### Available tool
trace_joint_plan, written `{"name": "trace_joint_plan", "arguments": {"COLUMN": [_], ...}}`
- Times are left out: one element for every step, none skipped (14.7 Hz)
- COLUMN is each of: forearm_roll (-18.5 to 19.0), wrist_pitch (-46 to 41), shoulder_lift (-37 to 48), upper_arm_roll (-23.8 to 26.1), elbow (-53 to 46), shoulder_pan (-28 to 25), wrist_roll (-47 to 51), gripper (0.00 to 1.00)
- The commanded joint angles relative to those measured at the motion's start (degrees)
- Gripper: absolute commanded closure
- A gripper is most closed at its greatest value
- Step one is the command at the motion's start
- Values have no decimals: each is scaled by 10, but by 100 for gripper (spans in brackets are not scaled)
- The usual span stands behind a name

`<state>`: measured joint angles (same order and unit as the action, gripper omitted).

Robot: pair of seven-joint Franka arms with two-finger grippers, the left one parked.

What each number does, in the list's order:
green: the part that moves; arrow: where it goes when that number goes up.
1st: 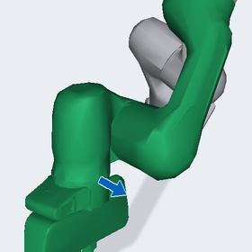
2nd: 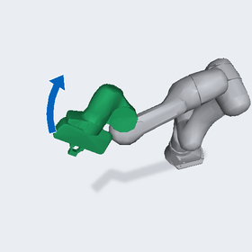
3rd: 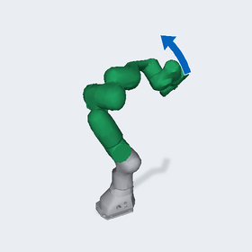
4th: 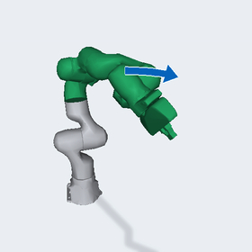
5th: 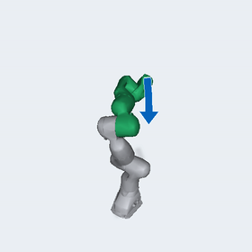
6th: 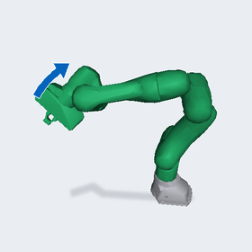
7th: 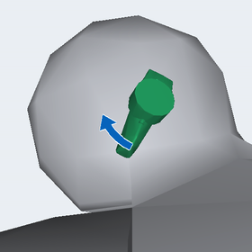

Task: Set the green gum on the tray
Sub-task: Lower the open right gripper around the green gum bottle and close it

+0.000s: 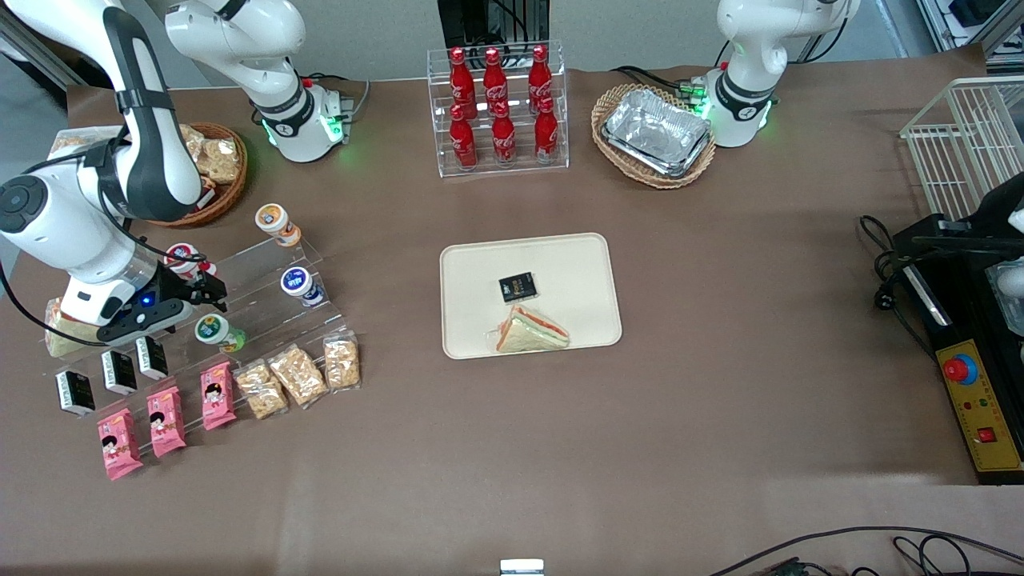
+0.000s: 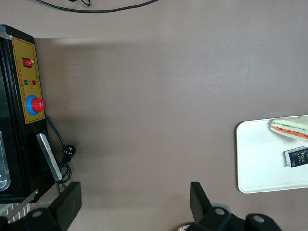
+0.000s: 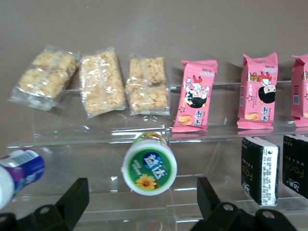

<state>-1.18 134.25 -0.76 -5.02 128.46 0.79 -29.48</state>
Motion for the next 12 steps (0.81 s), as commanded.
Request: {"name": "trace_joint_plan", "arguments": {"forearm_roll": [7, 7, 6, 4, 1, 0, 0, 0, 0, 0, -1, -2], "wrist_pitch": [35, 47, 67, 85, 94, 97, 98, 101, 103, 108, 113, 113], "shoulder_lift": [-3, -5, -5, -6, -10, -13, -17, -18, -21, -26, -32, -36], "upper_arm_roll": [-13, -13, -13, -13, -13, -13, -13, -13, -13, -13, -13, -12], "elbow": [19, 28, 41, 52, 59, 61, 61, 61, 61, 61, 60, 58], "shoulder_pan": [-3, -3, -3, -4, -4, -5, -5, -5, -5, -5, -5, -7], "wrist_roll": [-15, -15, -15, -13, -10, -8, -7, -7, -7, -6, 3, 15], "gripper": [0, 0, 0, 0, 0, 0, 0, 0, 0, 0, 0, 0]}}
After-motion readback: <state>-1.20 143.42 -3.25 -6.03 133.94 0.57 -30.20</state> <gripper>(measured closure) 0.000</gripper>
